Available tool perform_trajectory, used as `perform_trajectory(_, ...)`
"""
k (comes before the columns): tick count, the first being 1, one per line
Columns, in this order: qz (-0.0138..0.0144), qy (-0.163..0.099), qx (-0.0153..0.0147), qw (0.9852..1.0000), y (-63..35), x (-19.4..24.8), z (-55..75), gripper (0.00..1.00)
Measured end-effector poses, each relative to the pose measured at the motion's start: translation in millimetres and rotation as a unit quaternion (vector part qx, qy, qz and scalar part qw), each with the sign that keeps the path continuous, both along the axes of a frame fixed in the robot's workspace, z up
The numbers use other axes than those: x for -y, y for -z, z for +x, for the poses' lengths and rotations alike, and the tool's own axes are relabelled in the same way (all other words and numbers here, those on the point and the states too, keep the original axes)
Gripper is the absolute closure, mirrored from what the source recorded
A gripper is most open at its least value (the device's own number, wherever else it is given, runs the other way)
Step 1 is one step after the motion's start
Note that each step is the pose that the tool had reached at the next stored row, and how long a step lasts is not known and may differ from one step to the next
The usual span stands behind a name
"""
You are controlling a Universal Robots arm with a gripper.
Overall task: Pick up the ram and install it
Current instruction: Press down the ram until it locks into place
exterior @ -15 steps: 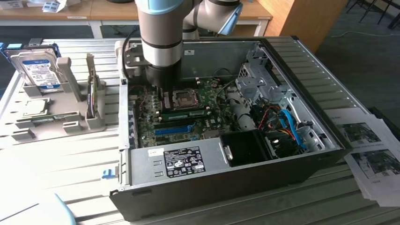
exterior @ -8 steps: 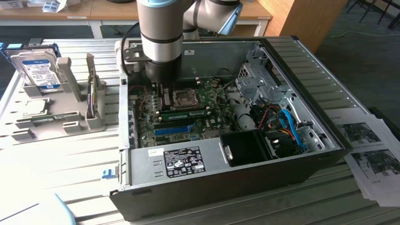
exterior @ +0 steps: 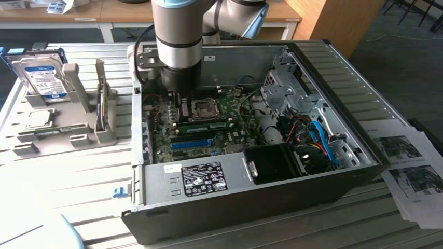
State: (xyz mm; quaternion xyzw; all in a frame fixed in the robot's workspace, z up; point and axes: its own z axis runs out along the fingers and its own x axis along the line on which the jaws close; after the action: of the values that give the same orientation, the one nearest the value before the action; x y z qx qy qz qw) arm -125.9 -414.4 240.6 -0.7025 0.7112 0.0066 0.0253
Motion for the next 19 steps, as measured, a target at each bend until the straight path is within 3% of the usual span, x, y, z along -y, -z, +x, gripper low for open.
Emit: perform_trajectory(19, 0.0000, 0.000, -0.0001, 1.0000, -2.5, 0.0, 0.0, 0.91)
